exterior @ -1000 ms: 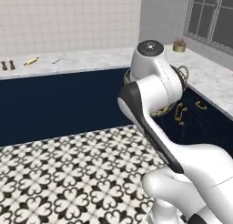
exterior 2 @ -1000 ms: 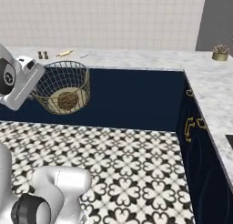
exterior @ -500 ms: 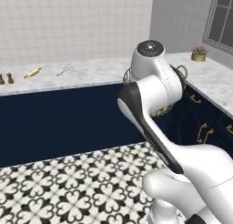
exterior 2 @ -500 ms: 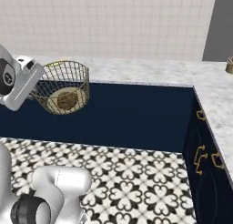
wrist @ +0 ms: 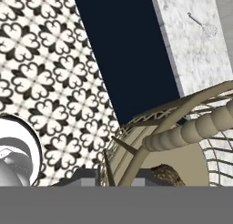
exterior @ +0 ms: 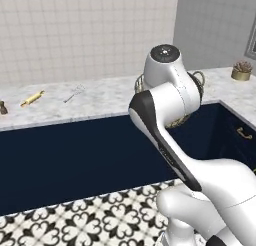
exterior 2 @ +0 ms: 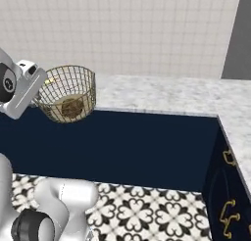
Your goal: Open the cabinet, pick up the bread from the cabinet and place it in the basket. Then move the basket to the dining counter.
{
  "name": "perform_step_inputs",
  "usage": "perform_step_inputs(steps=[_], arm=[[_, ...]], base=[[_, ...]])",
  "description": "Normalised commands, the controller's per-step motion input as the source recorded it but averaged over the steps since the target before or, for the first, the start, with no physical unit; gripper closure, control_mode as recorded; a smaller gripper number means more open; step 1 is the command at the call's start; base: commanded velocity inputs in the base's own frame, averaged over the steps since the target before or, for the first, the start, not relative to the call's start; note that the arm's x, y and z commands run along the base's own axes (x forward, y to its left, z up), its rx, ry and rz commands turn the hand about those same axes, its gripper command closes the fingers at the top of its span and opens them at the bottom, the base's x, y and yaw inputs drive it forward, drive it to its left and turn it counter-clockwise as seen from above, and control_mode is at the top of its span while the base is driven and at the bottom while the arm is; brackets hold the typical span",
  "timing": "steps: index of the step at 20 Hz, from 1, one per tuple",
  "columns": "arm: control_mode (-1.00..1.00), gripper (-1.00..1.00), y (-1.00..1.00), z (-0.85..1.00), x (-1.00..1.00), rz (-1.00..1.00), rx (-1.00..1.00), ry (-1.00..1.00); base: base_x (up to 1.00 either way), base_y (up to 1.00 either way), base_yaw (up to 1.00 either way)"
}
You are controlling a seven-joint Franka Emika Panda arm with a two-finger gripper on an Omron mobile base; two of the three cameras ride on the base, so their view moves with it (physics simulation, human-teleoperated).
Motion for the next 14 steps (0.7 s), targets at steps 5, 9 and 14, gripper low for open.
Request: perform_step_inputs(steps=[5,9,14], arm=[[1.00,1.00,0.00,0.00,0.00,0.00,0.00,0.00],[1.00,1.00,0.00,0.00,0.00,0.00,0.00,0.00],[1.00,1.00,0.00,0.00,0.00,0.00,0.00,0.00]], base=[[1.00,0.17,0.00],[1.00,0.14,0.00],[1.00,0.14,0.00]])
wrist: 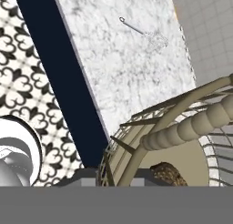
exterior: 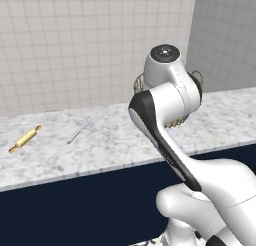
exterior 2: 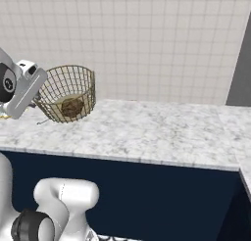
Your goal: Open the cabinet, pick up the bread from the cabinet and place it in the basket. Then move the basket to the dining counter.
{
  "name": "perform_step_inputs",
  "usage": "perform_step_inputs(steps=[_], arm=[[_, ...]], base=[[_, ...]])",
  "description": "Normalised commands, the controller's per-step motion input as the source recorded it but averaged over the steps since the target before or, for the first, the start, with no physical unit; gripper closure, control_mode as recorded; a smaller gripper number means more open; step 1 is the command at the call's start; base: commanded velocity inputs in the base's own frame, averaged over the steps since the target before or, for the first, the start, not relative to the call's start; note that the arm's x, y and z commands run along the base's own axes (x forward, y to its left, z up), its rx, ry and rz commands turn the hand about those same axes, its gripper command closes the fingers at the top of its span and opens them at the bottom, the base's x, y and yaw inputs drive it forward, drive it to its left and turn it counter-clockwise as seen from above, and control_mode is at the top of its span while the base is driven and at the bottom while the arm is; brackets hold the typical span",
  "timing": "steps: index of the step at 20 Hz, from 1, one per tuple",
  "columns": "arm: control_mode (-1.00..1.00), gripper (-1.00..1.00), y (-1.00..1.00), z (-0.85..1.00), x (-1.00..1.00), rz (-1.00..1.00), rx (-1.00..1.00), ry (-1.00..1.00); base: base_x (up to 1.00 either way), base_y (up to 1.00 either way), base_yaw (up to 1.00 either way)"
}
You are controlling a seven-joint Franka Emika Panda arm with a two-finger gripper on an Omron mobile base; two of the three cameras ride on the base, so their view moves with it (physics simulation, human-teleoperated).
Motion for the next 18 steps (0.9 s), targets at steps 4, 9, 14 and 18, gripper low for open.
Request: perform_step_inputs(steps=[4,9,14,18], arm=[[1.00,1.00,0.00,0.00,0.00,0.00,0.00,0.00],[-1.00,1.00,-0.02,-0.04,0.00,0.01,0.03,0.01],[-1.00,1.00,0.00,-0.58,0.79,0.00,0.02,0.10],[-1.00,1.00,0.02,-0.98,1.00,0.00,-0.01,0.28]], base=[[0.66,0.01,0.03],[0.04,-0.02,0.04],[0.00,0.00,0.00],[0.00,0.00,0.00]])
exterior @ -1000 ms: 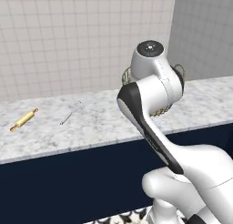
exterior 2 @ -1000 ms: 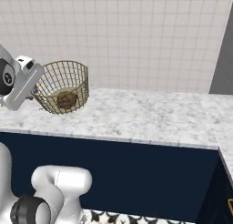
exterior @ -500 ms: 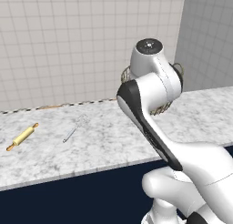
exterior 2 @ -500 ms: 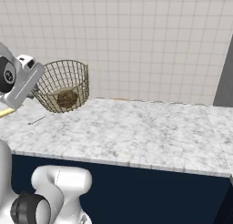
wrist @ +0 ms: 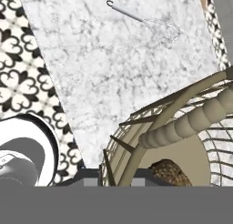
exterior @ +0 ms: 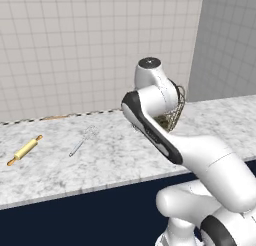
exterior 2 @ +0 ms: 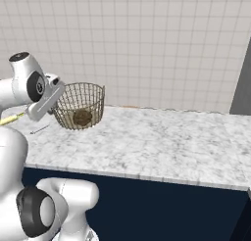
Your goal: Open the cabinet, pick up the bread from the cabinet and place it in the basket. Then move the basket to the dining counter.
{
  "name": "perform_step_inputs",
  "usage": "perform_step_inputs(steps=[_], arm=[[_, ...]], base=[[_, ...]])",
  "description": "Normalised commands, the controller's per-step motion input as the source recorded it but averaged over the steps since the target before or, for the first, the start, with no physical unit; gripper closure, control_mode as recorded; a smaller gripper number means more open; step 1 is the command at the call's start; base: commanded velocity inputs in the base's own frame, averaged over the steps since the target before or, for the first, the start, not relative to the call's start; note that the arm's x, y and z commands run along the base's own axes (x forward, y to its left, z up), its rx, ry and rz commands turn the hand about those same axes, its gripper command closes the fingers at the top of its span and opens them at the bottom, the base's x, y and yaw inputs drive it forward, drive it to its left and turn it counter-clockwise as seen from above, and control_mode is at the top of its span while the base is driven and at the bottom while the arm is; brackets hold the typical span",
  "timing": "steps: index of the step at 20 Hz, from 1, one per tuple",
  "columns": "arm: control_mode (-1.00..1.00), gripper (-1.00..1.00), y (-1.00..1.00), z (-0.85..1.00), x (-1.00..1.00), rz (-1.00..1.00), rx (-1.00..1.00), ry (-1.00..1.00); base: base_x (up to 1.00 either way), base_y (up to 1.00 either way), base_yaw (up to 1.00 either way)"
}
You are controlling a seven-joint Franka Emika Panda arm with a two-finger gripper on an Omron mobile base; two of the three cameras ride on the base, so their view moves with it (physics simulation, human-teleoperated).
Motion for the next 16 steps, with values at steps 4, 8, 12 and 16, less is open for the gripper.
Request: perform_step_inputs(steps=[4,8,12,16], arm=[[-1.00,1.00,-0.05,-1.00,0.97,0.05,0.00,0.28],[-1.00,1.00,-0.05,-0.98,0.72,0.05,0.00,0.24],[-1.00,1.00,0.00,-0.86,0.44,0.01,0.00,0.13],[-1.00,1.00,0.00,-0.75,0.14,0.00,0.00,0.04]], base=[[0.00,0.00,0.00],[0.00,0.00,0.00],[0.00,0.00,0.00],[0.00,0.00,0.00]])
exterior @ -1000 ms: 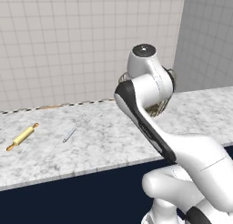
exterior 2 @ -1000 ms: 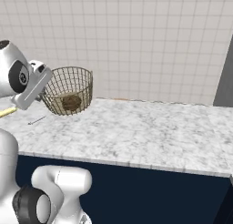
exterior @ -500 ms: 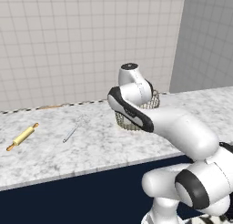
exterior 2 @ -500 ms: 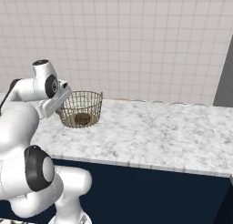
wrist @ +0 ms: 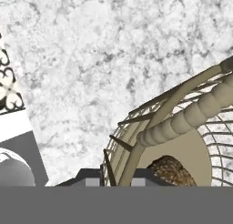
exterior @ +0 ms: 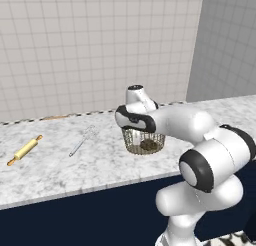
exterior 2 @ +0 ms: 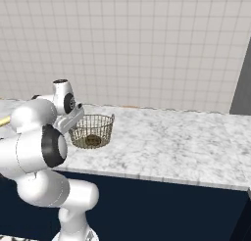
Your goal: Open the cabinet, pick up the bread from the cabinet and place it in the basket. Then move the basket to the dining counter.
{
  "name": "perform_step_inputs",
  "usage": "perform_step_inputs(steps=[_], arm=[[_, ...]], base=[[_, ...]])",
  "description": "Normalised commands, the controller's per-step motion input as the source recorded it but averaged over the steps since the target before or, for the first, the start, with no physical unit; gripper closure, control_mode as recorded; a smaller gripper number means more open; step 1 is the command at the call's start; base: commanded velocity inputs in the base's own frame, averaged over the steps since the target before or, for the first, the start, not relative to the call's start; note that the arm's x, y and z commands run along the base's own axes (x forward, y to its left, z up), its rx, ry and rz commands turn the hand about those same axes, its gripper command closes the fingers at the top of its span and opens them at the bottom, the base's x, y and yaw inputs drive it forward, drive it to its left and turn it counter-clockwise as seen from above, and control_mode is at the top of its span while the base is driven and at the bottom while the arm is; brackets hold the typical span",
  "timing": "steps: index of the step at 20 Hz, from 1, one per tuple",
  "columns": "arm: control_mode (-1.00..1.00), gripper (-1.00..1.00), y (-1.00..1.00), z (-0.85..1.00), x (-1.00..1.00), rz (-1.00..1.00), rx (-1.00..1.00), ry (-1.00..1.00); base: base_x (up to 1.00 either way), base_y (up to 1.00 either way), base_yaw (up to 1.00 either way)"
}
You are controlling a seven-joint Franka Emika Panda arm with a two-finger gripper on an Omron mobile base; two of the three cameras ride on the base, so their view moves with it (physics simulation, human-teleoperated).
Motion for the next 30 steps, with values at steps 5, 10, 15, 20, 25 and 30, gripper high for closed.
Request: perform_step_inputs(steps=[5,10,15,20,25,30], arm=[[-1.00,-1.00,0.00,-0.55,0.14,0.00,0.00,0.00],[-1.00,-1.00,-0.03,0.45,0.02,0.01,0.11,-0.02],[-1.00,-1.00,-0.02,1.00,-0.50,0.00,0.06,0.00],[-1.00,-1.00,-0.04,0.64,-0.97,0.00,0.00,-0.19],[-1.00,-1.00,-0.08,0.65,-1.00,0.00,0.00,-0.25],[-1.00,-1.00,0.00,0.28,-0.90,0.00,0.00,-0.25]], base=[[0.00,0.00,0.00],[0.00,0.00,0.00],[0.00,0.00,0.00],[0.00,0.00,0.00],[0.00,0.00,0.00],[0.00,0.00,0.00]])
